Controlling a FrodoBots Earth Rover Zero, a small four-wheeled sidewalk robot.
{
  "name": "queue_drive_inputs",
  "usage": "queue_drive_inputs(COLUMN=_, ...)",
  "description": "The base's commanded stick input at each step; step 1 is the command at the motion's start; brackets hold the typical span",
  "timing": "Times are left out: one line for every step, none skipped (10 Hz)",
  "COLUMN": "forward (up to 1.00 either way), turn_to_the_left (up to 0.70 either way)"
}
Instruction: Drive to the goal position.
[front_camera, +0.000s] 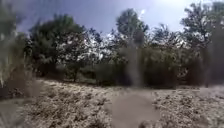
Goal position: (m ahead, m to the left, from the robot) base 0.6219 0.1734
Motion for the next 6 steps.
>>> queue_drive_inputs(forward=0.6, turn_to_the_left=0.15)
queue_drive_inputs(forward=0.6, turn_to_the_left=0.15)
queue_drive_inputs(forward=0.6, turn_to_the_left=0.15)
queue_drive_inputs(forward=0.6, turn_to_the_left=0.15)
queue_drive_inputs(forward=0.6, turn_to_the_left=0.15)
queue_drive_inputs(forward=0.6, turn_to_the_left=0.15)
